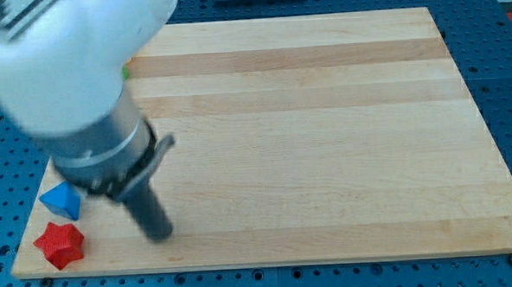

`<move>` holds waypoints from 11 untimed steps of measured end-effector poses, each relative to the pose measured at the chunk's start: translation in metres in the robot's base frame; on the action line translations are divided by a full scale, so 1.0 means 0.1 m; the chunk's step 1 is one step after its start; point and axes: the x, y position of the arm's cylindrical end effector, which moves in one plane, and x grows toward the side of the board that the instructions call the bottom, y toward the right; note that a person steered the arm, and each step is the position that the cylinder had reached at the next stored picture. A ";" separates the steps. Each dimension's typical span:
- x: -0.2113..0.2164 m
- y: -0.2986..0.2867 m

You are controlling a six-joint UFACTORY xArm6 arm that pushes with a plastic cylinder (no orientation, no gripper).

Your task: Place the arm below the blue cube

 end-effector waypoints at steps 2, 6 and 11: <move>-0.68 -0.19; -0.68 -0.78; -0.68 -1.39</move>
